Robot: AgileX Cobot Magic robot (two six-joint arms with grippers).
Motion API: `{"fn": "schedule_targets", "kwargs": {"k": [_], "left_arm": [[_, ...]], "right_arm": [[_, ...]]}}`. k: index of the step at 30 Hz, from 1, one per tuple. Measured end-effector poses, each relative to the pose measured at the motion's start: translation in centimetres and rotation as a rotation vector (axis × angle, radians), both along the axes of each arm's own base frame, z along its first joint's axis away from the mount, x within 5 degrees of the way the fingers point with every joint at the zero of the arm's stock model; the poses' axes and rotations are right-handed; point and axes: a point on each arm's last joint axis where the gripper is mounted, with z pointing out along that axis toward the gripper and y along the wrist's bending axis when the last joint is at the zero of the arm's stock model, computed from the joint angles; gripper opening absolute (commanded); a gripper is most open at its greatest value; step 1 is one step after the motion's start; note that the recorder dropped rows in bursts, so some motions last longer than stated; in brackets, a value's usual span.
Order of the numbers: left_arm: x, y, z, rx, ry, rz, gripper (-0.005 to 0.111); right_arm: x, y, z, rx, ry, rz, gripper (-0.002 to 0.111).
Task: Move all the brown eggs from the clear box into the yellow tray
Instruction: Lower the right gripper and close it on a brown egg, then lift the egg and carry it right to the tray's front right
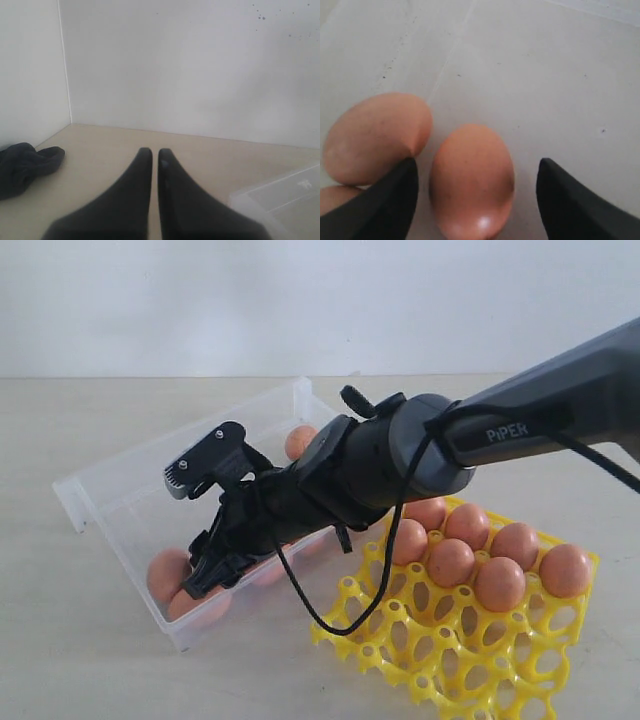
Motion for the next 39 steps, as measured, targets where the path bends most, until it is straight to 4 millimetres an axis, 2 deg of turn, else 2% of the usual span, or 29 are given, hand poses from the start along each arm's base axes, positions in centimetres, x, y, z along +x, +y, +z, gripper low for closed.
{"fn": "schedule_targets", "kwargs": {"k": [3, 5, 10, 18, 21, 25, 28, 32, 37, 39], "left_arm": [[0.0, 0.0, 0.0, 0.0, 0.0, 0.0, 0.004], [0.0, 0.0, 0.0, 0.0, 0.0, 0.0, 0.004], [0.0, 0.0, 0.0, 0.0, 0.0, 0.0, 0.004], [0.0, 0.0, 0.0, 0.0, 0.0, 0.0, 0.004], [0.0, 0.0, 0.0, 0.0, 0.0, 0.0, 0.004], [0.0, 0.0, 0.0, 0.0, 0.0, 0.0, 0.004], [0.0, 0.0, 0.0, 0.0, 0.0, 0.0, 0.004], [0.0, 0.0, 0.0, 0.0, 0.0, 0.0, 0.004], [0.0, 0.0, 0.0, 0.0, 0.0, 0.0, 0.004], [0.0, 0.0, 0.0, 0.0, 0.0, 0.0, 0.004]], "right_arm": [[0.1, -0.1, -0.5, -0.012, -0.001, -0.011, 0.052], [0.1, -0.2, -1.0, -0.024, 0.004, -0.011, 0.043], [0.1, -0.2, -1.1, -0.028, 0.0, -0.013, -0.001], [0.1, -0.3, -0.6, -0.025, -0.014, -0.017, 0.0], [0.3, -0.4, 1.9, 0.004, -0.072, -0.038, 0.0], [-0.1, -1.0, 6.8, 0.082, -0.162, -0.082, 0.0], [-0.9, -2.8, 10.2, 0.107, -0.267, -0.173, 0.0], [-3.8, -7.3, 13.1, 0.14, -0.395, -0.391, 0.0], [-9.8, -13.3, 13.1, 0.253, -0.525, -0.529, 0.0], [-12.3, -15.6, 12.2, 0.34, -0.554, -0.583, 0.0]]}}
